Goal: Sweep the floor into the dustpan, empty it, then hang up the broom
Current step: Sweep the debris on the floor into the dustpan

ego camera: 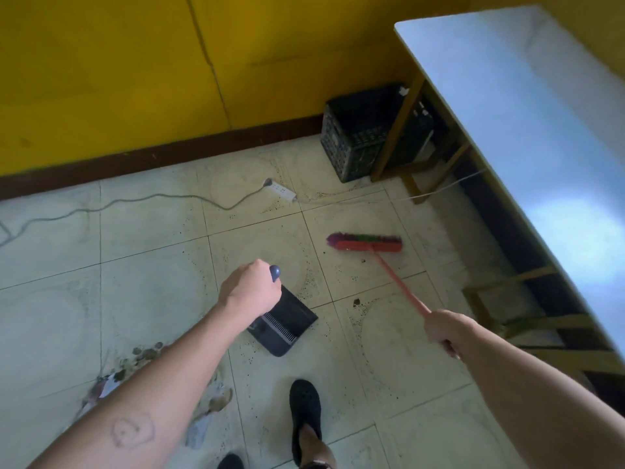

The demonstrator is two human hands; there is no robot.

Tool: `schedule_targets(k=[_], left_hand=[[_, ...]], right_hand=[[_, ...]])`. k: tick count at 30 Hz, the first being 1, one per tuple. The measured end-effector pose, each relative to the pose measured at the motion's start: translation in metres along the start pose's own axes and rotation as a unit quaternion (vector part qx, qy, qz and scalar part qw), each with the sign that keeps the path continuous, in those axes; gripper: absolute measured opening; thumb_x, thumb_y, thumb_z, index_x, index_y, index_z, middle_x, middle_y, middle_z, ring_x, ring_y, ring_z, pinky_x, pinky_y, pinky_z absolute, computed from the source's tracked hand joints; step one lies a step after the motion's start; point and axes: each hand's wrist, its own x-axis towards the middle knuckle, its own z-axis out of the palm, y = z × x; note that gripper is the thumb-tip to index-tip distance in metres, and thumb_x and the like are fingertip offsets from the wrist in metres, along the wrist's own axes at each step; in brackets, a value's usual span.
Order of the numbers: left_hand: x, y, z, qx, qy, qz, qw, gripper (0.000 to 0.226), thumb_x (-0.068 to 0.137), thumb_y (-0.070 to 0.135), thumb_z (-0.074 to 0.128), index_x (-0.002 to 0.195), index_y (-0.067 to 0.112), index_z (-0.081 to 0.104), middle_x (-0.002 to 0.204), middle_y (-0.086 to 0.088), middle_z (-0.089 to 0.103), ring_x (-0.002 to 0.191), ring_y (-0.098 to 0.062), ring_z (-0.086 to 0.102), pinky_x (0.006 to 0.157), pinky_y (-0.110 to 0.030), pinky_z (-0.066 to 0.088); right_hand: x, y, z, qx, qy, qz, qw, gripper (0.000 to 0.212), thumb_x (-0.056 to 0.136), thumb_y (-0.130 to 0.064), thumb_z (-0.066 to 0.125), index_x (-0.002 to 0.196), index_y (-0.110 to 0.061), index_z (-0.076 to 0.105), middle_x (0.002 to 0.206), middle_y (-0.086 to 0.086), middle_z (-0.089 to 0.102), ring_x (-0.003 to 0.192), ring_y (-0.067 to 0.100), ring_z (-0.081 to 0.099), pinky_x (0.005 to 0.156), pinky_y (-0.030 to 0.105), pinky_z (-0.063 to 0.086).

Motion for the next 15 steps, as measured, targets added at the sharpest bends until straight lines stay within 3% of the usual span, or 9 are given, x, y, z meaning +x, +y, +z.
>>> schedule_targets(k=[1,2,4,6,9,12,15], left_hand=[[-0.004,-0.006,-0.001,0.005,0.000,0.001,1.000,0.032,0.093,0.023,0.049,0.062,0.014,0.046,0.056,-0.002,0.049,0.055,-0.024,0.051,0.052,-0.025,0.039],[-0.010,-0.012,-0.004,0.010,-0.002,0.002,1.000,0.029,0.093,0.024,0.050,0.067,0.013,0.050,0.058,-0.002,0.052,0.058,-0.024,0.054,0.054,-0.026,0.043],[-0.022,-0.022,-0.008,0.021,-0.007,0.005,1.000,0.022,0.094,0.026,0.051,0.078,0.012,0.057,0.065,-0.003,0.058,0.064,-0.024,0.060,0.060,-0.028,0.049],[-0.038,-0.037,-0.013,0.036,-0.007,0.018,0.999,0.018,0.094,0.026,0.052,0.083,0.013,0.059,0.069,-0.002,0.059,0.069,-0.024,0.062,0.063,-0.029,0.051],[-0.062,-0.057,-0.028,0.048,0.005,0.028,0.998,0.015,0.094,0.026,0.052,0.083,0.016,0.055,0.066,0.002,0.053,0.067,-0.021,0.058,0.060,-0.027,0.043],[-0.092,-0.087,-0.053,0.052,0.017,0.025,0.998,0.017,0.095,0.028,0.051,0.089,0.013,0.056,0.067,0.001,0.053,0.057,-0.013,0.049,0.052,-0.026,0.035],[-0.121,-0.118,-0.074,0.068,0.018,0.027,0.997,0.021,0.095,0.030,0.051,0.094,0.009,0.054,0.069,-0.002,0.052,0.059,-0.016,0.050,0.053,-0.027,0.036]], right_hand=[[-0.008,-0.004,0.015,0.018,-0.028,0.026,0.999,0.018,0.098,-0.011,0.039,0.098,0.003,0.050,0.046,0.008,0.056,0.025,0.013,0.043,0.031,0.016,0.031],[-0.018,-0.010,0.029,0.037,-0.041,0.053,0.997,0.024,0.099,-0.014,0.040,0.086,0.006,0.048,0.034,0.007,0.051,0.020,0.013,0.040,0.030,0.013,0.030],[-0.035,-0.024,0.053,0.069,-0.067,0.079,0.992,0.024,0.097,-0.014,0.044,0.079,0.002,0.047,0.028,0.004,0.045,0.020,0.010,0.035,0.028,0.014,0.028],[-0.054,-0.042,0.076,0.115,-0.082,0.079,0.987,0.014,0.095,-0.012,0.048,0.096,0.001,0.051,0.032,0.003,0.047,0.024,0.008,0.035,0.029,0.017,0.029],[-0.081,-0.070,0.102,0.140,-0.093,0.035,0.985,0.036,0.094,-0.008,0.046,0.129,0.000,0.043,0.049,0.004,0.053,0.026,0.008,0.036,0.029,0.017,0.030],[-0.118,-0.101,0.125,0.133,-0.102,-0.001,0.986,0.050,0.092,-0.001,0.040,0.141,-0.001,0.029,0.058,0.006,0.051,0.025,0.008,0.036,0.029,0.014,0.029],[-0.165,-0.127,0.150,0.077,-0.108,-0.050,0.990,0.058,0.092,0.002,0.042,0.145,0.004,0.021,0.059,0.006,0.052,0.029,0.006,0.038,0.034,0.018,0.034]])
